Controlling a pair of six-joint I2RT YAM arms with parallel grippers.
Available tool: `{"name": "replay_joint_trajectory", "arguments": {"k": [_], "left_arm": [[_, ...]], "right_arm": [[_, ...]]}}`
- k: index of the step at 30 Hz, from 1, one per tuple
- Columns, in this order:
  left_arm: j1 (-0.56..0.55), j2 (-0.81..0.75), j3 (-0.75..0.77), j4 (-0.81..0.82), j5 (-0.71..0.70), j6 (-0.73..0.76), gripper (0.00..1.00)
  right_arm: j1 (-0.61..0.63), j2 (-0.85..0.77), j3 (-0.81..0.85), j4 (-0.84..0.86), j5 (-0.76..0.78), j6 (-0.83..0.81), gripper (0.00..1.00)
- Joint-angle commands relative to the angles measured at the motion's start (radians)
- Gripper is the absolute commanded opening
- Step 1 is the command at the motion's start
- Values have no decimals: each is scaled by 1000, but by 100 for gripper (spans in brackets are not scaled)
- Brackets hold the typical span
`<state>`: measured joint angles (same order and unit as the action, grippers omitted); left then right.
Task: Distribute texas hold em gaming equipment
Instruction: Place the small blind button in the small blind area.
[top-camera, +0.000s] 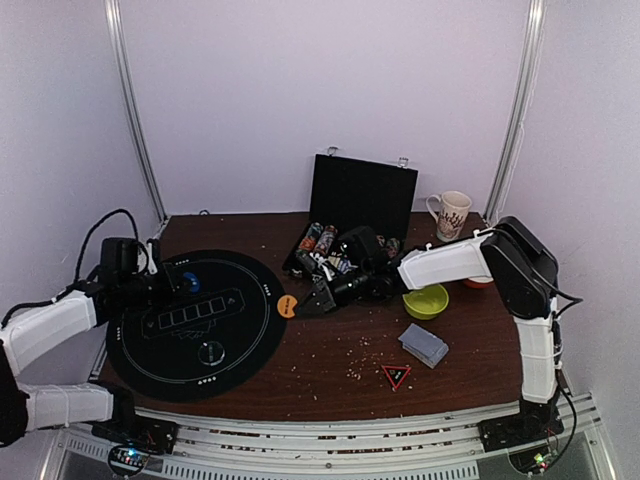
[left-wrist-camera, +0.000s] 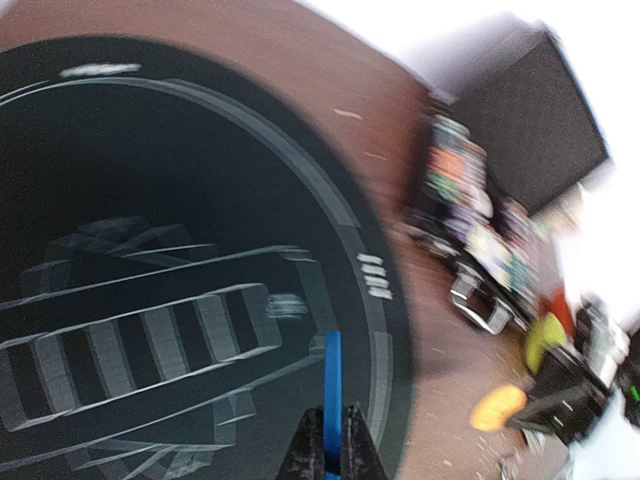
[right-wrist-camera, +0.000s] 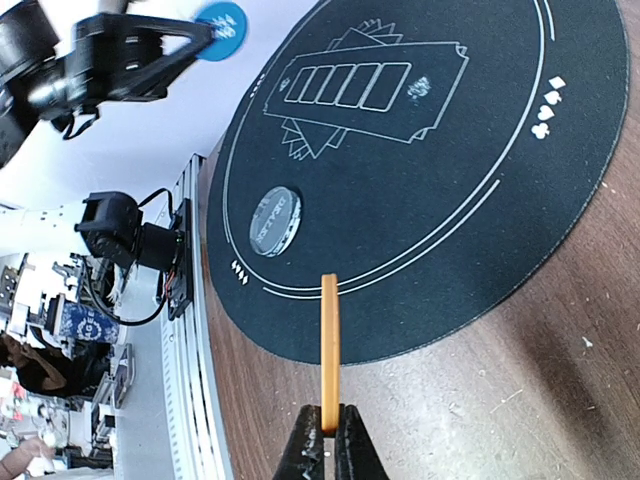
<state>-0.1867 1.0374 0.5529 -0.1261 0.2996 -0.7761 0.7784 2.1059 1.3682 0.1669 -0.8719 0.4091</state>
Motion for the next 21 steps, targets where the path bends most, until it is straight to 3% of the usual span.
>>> {"name": "replay_joint_trajectory", "arguments": {"k": [1, 4, 12, 18, 21], "left_arm": [[277, -53, 12, -429, -28, -28, 0], [450, -31, 58, -499, -67, 20, 0], [631, 94, 75, -512, -203, 12, 0], [751, 104, 29, -461, -214, 14, 0], [816, 117, -26, -361, -106, 15, 0]], "right_arm": [[-3, -56, 11, -38, -19, -58, 0], [-4, -65, 22, -27, -44, -61, 0], [-12, -72, 37, -31, -88, -77, 0], [-20, -75, 45, -65, -98, -101, 0], [-22, -77, 46, -83, -104, -119, 0]]}}
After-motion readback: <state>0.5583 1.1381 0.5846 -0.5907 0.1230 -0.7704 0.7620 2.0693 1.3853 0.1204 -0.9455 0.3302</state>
